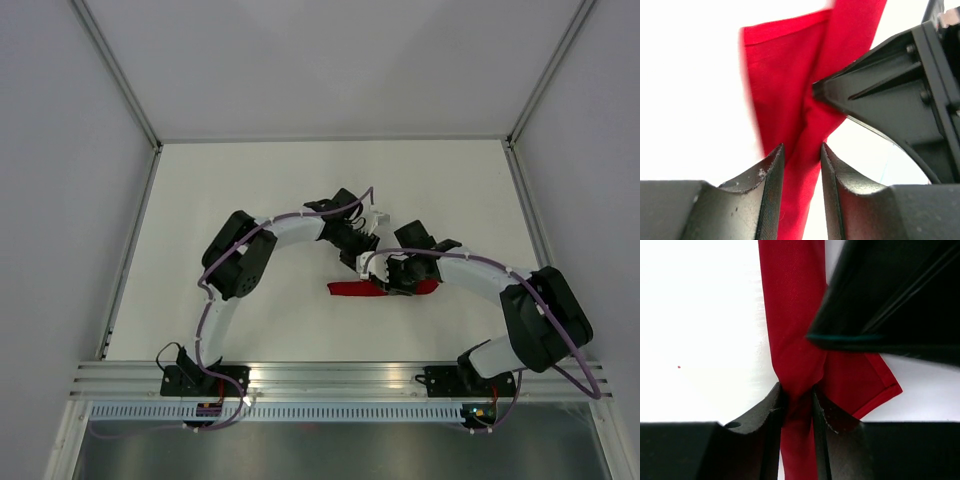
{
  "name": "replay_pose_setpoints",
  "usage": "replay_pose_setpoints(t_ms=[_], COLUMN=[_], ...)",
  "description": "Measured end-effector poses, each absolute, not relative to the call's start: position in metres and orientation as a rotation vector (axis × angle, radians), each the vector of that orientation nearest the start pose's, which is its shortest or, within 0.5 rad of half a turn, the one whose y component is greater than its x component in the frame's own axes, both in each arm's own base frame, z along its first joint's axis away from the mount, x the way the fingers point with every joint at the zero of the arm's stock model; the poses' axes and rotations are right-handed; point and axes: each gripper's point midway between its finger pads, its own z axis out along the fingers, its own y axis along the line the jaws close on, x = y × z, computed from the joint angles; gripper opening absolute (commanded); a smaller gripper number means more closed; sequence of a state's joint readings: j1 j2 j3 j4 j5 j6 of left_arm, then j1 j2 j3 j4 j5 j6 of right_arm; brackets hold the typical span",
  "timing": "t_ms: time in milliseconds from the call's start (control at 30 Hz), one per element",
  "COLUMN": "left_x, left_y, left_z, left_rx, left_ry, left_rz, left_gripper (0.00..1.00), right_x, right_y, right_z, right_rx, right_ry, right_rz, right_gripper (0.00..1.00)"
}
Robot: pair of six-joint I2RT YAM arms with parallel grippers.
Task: Fold the napkin, place the utensils inside, and roll it up
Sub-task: Roll the napkin with the utensil
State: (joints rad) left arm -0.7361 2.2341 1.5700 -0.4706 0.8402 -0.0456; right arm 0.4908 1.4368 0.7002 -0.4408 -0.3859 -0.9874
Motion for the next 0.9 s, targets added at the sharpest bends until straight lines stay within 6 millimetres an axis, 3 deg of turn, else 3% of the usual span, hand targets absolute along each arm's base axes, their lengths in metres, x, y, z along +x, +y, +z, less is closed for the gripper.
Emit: replay_pose_setpoints(t_ms=[300,433,667,900], left_x=[0.316,0.329,0.312,0.268], left_y=[-0.356,-0.334,-0.321,-0.351], left_z=[0.068,0.090,0.103,0.103], left_rx=[0.800,0.664,0.614,0.795], left_ry=[2.434,2.343,2.161,1.944], left_rz=[-1.063,-0.945,-0.753,-0.567], left_gripper=[0.40,0.41,0.45,0.49], right_x=[0.235,0.237,0.241,0.241], right_y=[0.160,0.159,0.158,0.157], right_z=[0.014,0.014,0.015,0.015], right_rx=[-1.899,-1.902,-1.879,-1.854], right_ry=[1.987,2.042,2.145,2.216], right_rz=[0.607,0.743,0.979,1.139], right_gripper=[0.21,0.21,0.22,0.22])
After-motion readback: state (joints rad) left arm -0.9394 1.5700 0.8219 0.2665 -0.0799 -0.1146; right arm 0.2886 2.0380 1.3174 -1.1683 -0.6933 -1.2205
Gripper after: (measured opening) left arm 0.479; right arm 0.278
